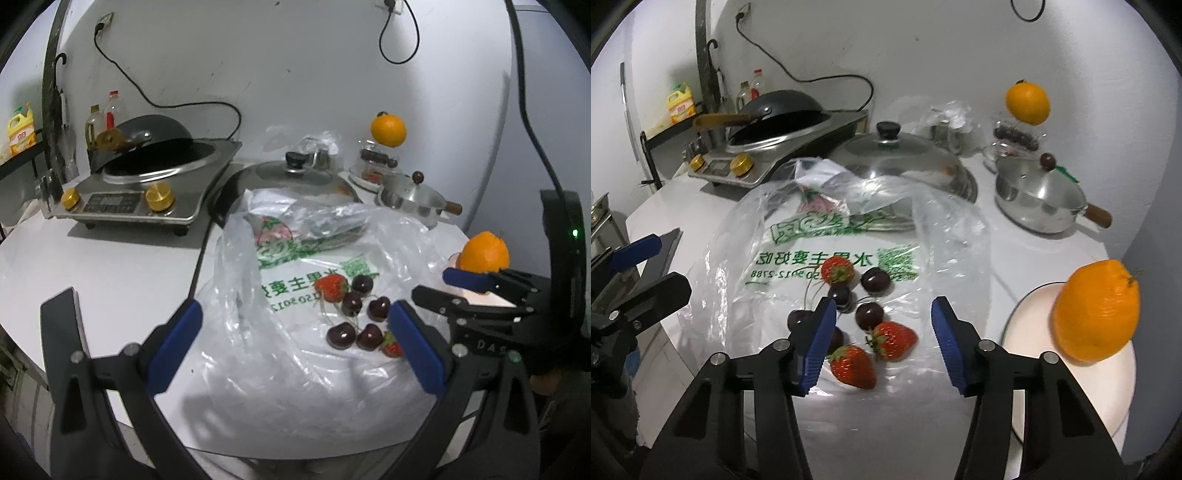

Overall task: Organize fruits
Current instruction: 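Move the right gripper back over the bag toward a red strawberry, then close the right gripper on the red strawberry among the cherries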

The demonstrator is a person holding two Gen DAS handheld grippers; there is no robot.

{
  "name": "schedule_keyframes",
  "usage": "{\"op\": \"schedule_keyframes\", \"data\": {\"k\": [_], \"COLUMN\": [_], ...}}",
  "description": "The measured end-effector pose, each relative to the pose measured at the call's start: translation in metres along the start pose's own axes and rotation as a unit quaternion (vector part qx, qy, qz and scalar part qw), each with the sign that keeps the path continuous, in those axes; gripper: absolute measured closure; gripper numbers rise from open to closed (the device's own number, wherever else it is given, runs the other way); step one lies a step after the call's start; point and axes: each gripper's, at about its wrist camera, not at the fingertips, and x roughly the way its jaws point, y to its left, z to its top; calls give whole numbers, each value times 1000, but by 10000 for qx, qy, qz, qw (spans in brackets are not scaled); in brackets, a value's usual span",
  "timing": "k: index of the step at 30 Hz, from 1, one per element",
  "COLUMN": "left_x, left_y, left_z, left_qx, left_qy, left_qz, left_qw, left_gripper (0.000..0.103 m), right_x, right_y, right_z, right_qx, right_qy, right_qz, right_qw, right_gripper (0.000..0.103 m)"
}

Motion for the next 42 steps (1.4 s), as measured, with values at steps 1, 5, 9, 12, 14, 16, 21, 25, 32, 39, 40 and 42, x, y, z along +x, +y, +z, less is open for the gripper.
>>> {"op": "schedule_keyframes", "data": {"k": [1,5,9,12,14,16,21,25,32,39,40,42], "left_x": [1,4,9,13,16,20,28,32,33,35,36,39], "left_y": [0,1,0,-2,-4,-6,-11,-15,-16,-17,-18,-20], "left_z": [0,-1,0,1,1,2,2,2,2,1,1,0], "left_qx": [-2,-4,25,55,77,98,152,199,228,276,292,320], "left_qy": [9,52,93,128,159,187,265,317,351,409,426,461], "left_qz": [8,34,49,53,56,55,39,27,70,112,117,119], "left_qw": [10000,10000,9999,9999,9998,9998,9995,9993,9991,9987,9986,9984], "left_gripper": [1,1,1,1,1,1,1,1,1,1,1,1], "right_x": [3,14,24,30,34,38,43,45,49,54,55,57], "right_y": [1,0,-6,-11,-15,-20,-28,-33,-32,-36,-37,-38], "right_z": [0,-2,-4,-6,-7,-9,-12,-15,-18,-19,-19,-20], "right_qx": [10,50,142,194,259,332,391,483,570,626,641,665], "right_qy": [38,124,212,278,322,364,420,450,536,576,580,601], "right_qz": [45,141,179,205,255,288,297,371,627,622,636,682], "right_qw": [10000,9998,9995,9992,9988,9984,9979,9971,9950,9944,9942,9936], "right_gripper": [48,52,52,52,53,53,56,62,63,62,61,54]}}
